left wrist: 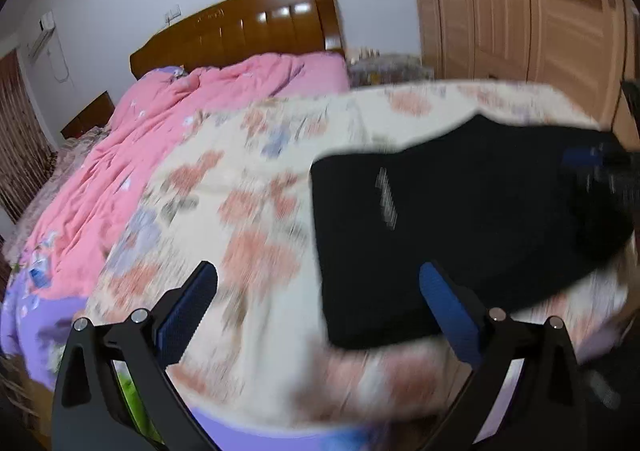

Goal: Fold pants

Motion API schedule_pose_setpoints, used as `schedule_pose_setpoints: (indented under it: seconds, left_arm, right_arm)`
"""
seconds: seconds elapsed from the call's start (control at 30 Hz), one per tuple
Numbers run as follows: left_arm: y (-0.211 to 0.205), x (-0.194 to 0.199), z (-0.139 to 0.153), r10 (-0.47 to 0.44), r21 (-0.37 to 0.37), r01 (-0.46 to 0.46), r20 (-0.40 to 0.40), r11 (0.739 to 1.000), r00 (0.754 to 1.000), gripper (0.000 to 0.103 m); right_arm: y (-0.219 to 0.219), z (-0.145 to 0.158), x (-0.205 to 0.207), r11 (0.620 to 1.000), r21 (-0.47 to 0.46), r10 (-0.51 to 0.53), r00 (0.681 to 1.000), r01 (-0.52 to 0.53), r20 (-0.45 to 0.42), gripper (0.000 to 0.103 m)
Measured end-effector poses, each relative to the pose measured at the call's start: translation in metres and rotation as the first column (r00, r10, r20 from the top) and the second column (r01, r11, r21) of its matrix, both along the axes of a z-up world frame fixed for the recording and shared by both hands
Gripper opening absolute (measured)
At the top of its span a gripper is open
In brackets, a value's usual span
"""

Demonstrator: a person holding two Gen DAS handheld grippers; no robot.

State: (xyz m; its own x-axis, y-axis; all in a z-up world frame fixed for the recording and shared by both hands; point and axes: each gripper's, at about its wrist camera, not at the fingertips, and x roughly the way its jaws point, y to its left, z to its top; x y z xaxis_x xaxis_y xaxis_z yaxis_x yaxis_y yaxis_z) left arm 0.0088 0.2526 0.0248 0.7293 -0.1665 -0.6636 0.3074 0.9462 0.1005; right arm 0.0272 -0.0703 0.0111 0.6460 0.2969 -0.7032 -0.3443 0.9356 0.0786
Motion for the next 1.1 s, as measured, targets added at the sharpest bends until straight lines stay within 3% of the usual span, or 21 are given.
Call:
schedule_pose_setpoints:
  seconds: [0.13,0.23,0.33,0.43,0.87,1.0,1.1]
  left_arm:
    - [-0.038,0.057,-0.024,-0.025,-0.087,0.015,-0.119,0.996,0.993,0.101]
    - [-0.062,0.069,-0.050,-0.057,-0.065,0.048,-0.157,0.997,0.986,0.101]
    - [-0.067,0.071,-0.080,-0.038,-0.008,0.037,-0.180,0.999,0.983,0.102]
    - [-0.059,0.071,-0.083,-0.034,-0.042,0.027,-0.180,0.999,0.983,0.102]
    - [-0.057,0.071,-0.084,-0.023,-0.046,0.016,-0.171,0.999,0.985,0.102]
    - [-0.058,0.071,-0.078,-0.009,-0.028,0.004,-0.193,1.000,0.981,0.102]
    - [-0.054,0.066,-0.055,-0.014,-0.044,0.007,-0.163,0.999,0.987,0.101]
  right_arm:
    - [0.044,-0.012,0.019,0.989,-0.081,0.122,0.992,-0.125,-0.035,0.059]
    - [0.052,-0.038,0.019,0.971,-0.194,0.131,0.989,-0.141,-0.062,0.060]
    - [0.045,-0.043,0.010,0.973,-0.183,0.139,0.990,-0.141,-0.024,0.061]
    - [0.043,-0.044,0.013,0.975,-0.167,0.143,0.989,-0.145,-0.027,0.063]
    - [0.040,-0.045,0.013,0.980,-0.137,0.146,0.989,-0.147,-0.017,0.063]
    - [0.040,-0.041,0.016,0.979,-0.132,0.146,0.988,-0.152,-0.051,0.064]
    - [0.038,-0.027,0.014,0.969,-0.182,0.163,0.986,-0.166,-0.030,0.079]
